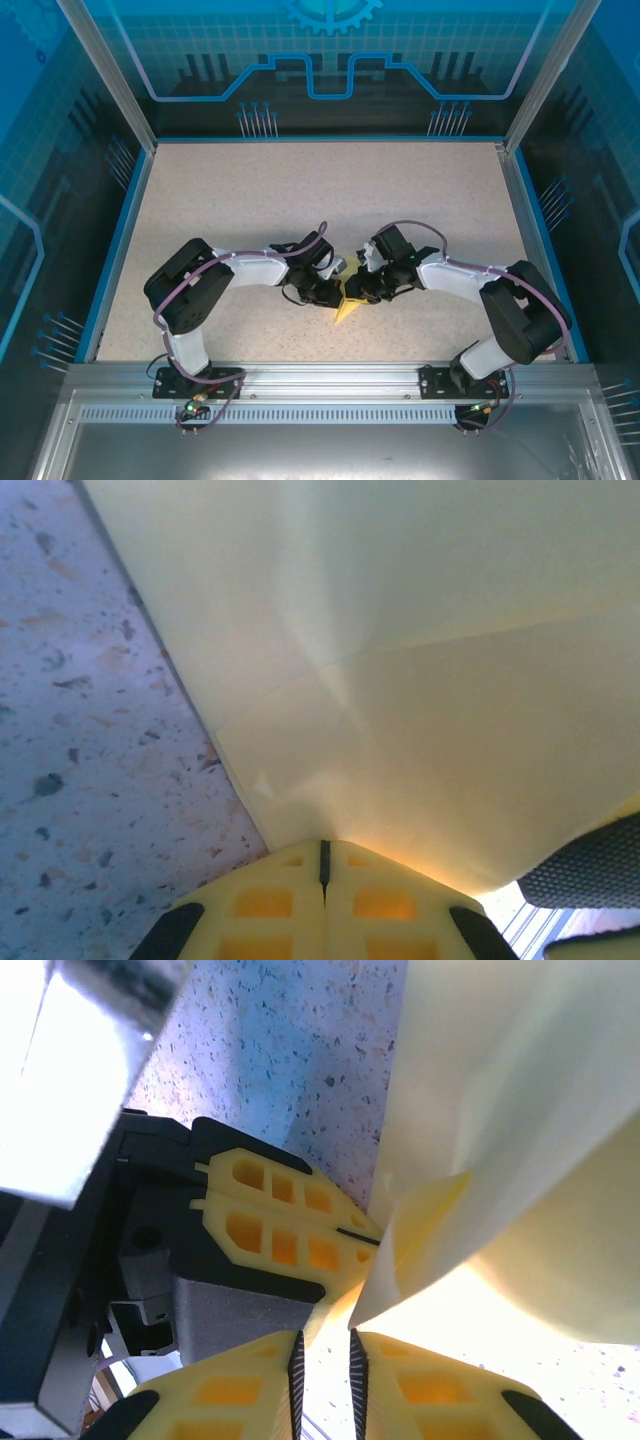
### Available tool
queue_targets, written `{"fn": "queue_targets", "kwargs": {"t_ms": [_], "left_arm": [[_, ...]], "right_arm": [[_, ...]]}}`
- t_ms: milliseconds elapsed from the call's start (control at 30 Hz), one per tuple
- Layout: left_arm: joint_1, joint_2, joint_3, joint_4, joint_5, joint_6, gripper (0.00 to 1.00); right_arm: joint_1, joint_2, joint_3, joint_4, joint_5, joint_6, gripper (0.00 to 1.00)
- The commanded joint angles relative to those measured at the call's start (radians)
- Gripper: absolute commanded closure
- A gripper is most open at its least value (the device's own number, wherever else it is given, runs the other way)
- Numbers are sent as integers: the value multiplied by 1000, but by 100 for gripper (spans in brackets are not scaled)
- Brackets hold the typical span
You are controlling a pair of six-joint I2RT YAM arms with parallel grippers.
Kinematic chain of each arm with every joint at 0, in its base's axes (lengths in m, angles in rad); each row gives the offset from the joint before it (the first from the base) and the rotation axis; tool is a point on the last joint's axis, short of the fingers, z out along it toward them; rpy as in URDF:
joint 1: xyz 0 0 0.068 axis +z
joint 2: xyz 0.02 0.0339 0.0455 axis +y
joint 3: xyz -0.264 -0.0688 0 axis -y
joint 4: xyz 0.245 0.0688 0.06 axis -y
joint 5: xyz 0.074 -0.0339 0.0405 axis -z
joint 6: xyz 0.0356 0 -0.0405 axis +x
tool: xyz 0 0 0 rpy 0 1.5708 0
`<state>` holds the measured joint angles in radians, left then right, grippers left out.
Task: Fold a paper plane with a square sheet of paper (pick it up from the middle)
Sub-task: Fourth fold the wing at the center of the table.
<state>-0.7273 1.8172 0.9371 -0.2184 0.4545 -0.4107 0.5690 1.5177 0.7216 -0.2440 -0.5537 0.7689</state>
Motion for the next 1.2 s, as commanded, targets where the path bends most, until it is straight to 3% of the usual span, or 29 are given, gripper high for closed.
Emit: {"fn": "queue_targets", "kwargs": {"t_ms": [0,1167], "left_arm": [[15,24,-32,-4,-30,24,100],[67,-40,-133,165,107,-40,100]], "right_arm": [[-1,6,0,17,-21,12,80],[-3,129,43,81,-14,-16,84]]}}
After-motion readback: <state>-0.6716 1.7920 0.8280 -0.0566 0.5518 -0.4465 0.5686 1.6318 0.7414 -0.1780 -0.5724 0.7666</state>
